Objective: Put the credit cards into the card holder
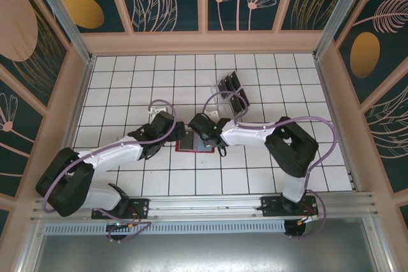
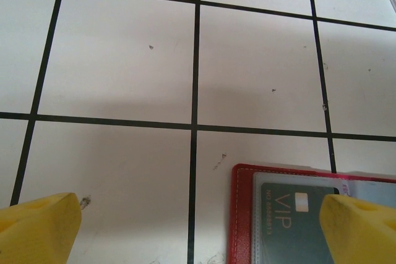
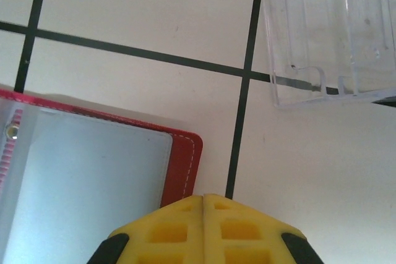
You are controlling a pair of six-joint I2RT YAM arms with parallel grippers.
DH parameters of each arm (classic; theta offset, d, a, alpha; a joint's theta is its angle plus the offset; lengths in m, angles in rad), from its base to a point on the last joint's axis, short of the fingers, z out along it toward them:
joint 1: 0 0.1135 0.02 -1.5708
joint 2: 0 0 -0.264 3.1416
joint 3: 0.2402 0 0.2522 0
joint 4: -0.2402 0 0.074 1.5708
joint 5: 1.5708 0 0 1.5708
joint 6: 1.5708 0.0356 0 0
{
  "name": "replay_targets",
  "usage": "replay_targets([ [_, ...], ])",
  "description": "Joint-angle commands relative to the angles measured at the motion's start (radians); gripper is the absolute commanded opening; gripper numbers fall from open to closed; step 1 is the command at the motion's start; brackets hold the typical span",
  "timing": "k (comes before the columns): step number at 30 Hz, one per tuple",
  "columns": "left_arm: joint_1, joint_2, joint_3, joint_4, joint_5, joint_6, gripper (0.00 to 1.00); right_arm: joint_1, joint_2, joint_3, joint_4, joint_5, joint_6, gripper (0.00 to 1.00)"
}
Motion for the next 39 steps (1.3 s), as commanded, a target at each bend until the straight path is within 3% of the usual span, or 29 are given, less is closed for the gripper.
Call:
replay_targets([
  [1,0.006,0.010,-0.015,0.020,0.018,-0.007,0.98,-0.008,-0.055,-0.041,0.018,0.012,0.030,0.00],
  [10,0.006,0.006,-0.051,0.119,0.197,0.019,0.98,-0.107,-0.213,-0.278,0.314,-0.251,0.086,0.00],
  [16,0.006,0.046,-0.072,0.174,0.271,0.014,0.99,-0.142,-0.240,-0.353,0.447,-0.377,0.105,0.00],
  [39,0.005,0.124,-0.104,0.270,0.333,-0.004,0.98,-0.158,-0.201,-0.383,0.508,-0.436,0.150,0.00],
])
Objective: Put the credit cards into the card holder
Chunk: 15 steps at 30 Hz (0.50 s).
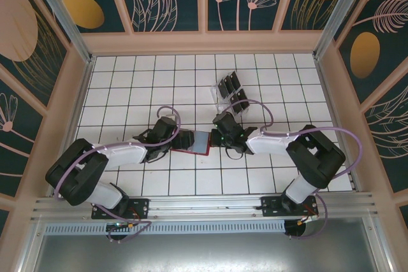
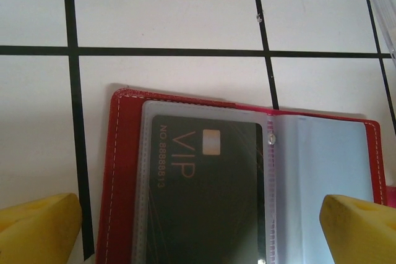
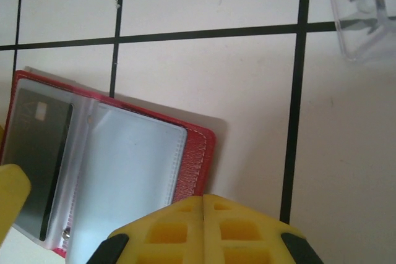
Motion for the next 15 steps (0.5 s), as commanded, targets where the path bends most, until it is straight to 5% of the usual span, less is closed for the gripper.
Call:
replay_targets([
  [1,0.004,0.016,-0.013,0.047,0.036,-0.009,0.99,-0.014,0.017,-0.024,0.018,-0.005,0.028,0.00],
  [15,0.004,-0.002,-0.017,0.063,0.104,-0.023,0.98,-0.049,0.088,-0.068,0.130,-0.096,0.064,0.00],
])
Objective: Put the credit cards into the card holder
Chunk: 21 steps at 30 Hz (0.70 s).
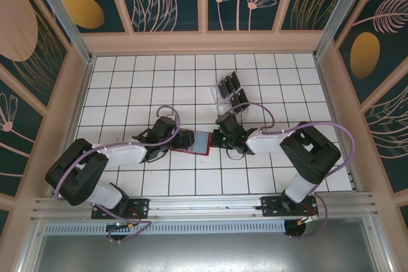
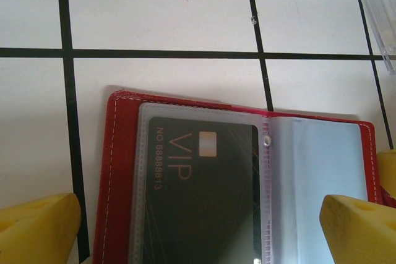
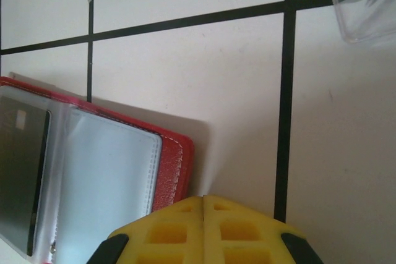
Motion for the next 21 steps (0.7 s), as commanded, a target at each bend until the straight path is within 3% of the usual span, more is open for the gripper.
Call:
replay_targets([
  [1,-0.001,-0.003,-0.013,0.050,0.084,-0.023,0.98,-0.009,0.036,-0.026,0.021,-0.022,0.019,0.00],
  [14,-0.002,-0.049,-0.022,0.061,0.120,-0.046,0.98,-0.012,0.071,-0.030,0.061,-0.055,0.028,0.00],
  [21,-0.007,-0.147,-0.039,0.089,0.144,-0.096,0.98,-0.014,0.081,-0.030,0.072,-0.066,0.031,0.00],
])
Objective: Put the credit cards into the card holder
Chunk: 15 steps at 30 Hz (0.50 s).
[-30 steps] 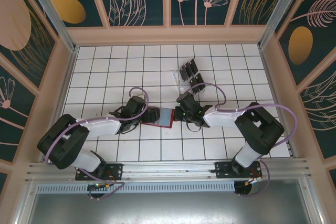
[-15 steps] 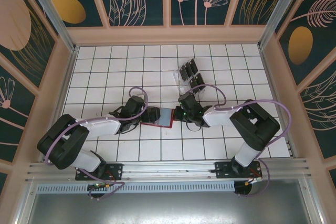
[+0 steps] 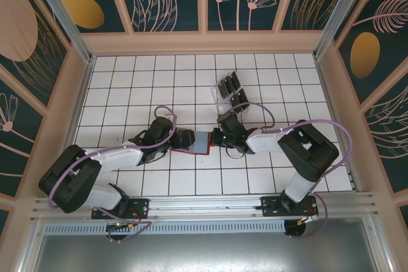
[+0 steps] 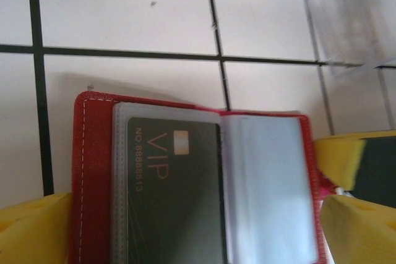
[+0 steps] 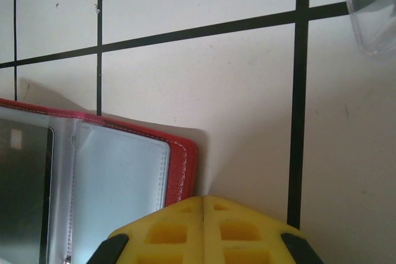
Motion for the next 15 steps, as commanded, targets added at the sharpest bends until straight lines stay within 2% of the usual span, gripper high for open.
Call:
replay_targets([
  [1,-0.014,-0.068,-0.007,0.071,0.077,-0.050,0.98,0.004,0.058,-0.025,0.015,-0.020,0.011,0.00],
  [6,-0.055,-0.089,0.007,0.120,0.098,-0.092,0.98,0.003,0.060,-0.025,0.021,-0.024,0.013,0.00],
  [15,-0.142,0.026,0.038,0.218,0.101,-0.143,0.98,-0.013,-0.049,-0.049,0.013,-0.005,0.033,0.00],
])
